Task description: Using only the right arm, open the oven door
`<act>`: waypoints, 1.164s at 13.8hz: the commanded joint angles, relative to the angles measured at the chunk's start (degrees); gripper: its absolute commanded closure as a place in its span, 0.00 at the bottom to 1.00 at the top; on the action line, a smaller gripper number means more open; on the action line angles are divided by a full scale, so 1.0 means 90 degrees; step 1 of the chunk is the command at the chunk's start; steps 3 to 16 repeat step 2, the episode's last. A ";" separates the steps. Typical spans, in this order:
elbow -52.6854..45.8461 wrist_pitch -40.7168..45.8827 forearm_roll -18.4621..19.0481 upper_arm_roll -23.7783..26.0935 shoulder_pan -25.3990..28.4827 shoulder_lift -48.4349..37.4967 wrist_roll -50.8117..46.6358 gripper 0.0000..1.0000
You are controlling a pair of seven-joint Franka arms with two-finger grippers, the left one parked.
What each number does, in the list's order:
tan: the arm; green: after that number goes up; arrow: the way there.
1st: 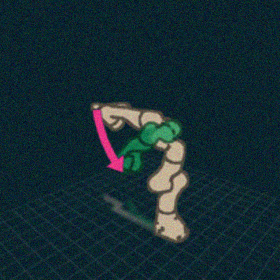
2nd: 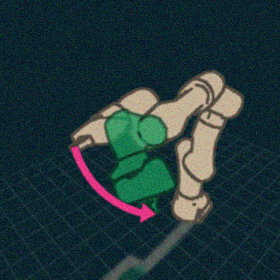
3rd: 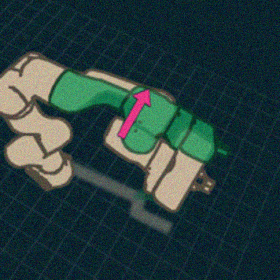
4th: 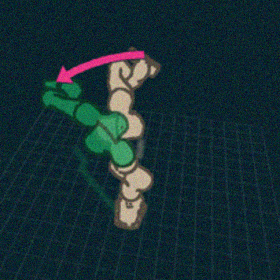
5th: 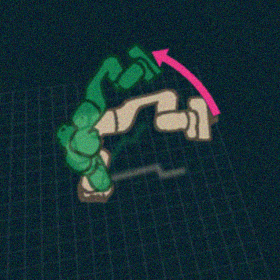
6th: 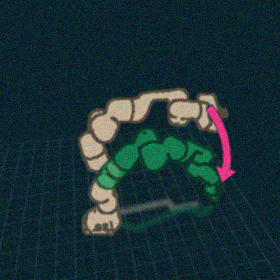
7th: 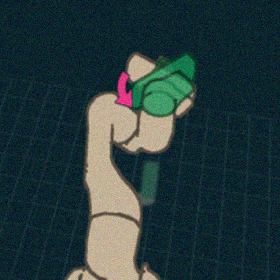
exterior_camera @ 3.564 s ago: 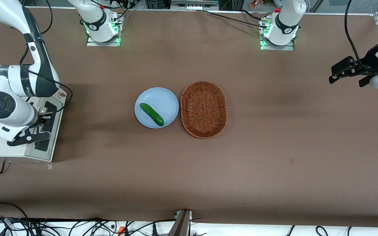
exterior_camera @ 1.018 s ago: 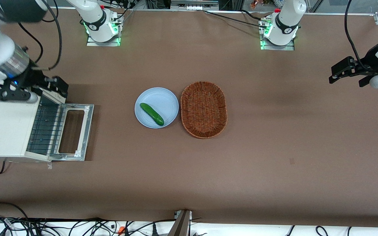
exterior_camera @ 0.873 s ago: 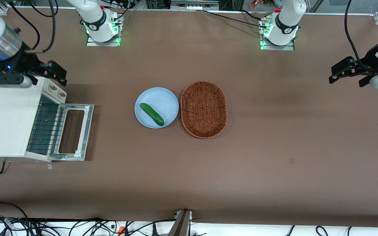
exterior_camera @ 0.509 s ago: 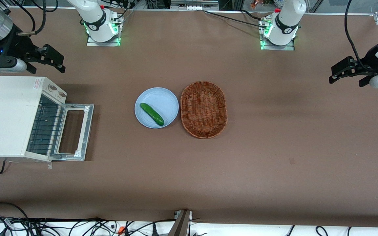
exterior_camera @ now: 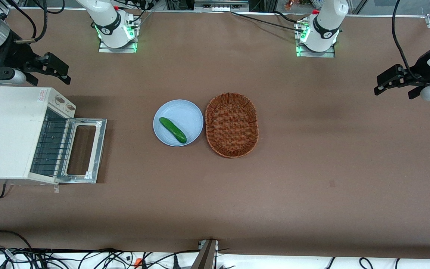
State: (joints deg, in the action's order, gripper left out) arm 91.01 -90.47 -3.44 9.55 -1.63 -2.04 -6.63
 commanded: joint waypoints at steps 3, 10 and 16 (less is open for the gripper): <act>0.0073 0.0042 -0.0136 0.0023 -0.0073 -0.0106 0.0150 0.00; 0.0073 0.0042 -0.0136 0.0023 -0.0073 -0.0106 0.0150 0.00; 0.0073 0.0042 -0.0136 0.0023 -0.0073 -0.0106 0.0150 0.00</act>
